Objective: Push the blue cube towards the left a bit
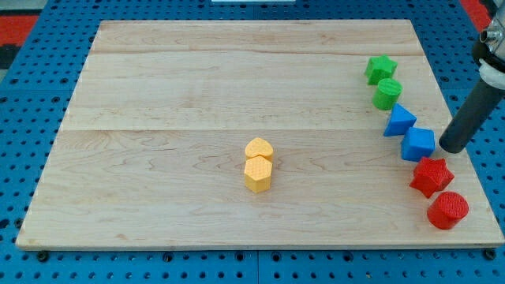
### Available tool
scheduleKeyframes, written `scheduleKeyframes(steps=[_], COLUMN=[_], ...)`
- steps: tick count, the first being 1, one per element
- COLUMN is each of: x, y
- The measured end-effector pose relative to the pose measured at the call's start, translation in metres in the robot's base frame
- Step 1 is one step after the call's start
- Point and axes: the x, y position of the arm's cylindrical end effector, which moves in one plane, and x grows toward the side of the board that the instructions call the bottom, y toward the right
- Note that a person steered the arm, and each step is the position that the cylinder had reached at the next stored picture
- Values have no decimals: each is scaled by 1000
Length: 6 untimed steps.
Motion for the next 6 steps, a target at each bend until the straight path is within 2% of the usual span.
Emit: scheduleKeyframes(steps=[6], x=[7], y=[0])
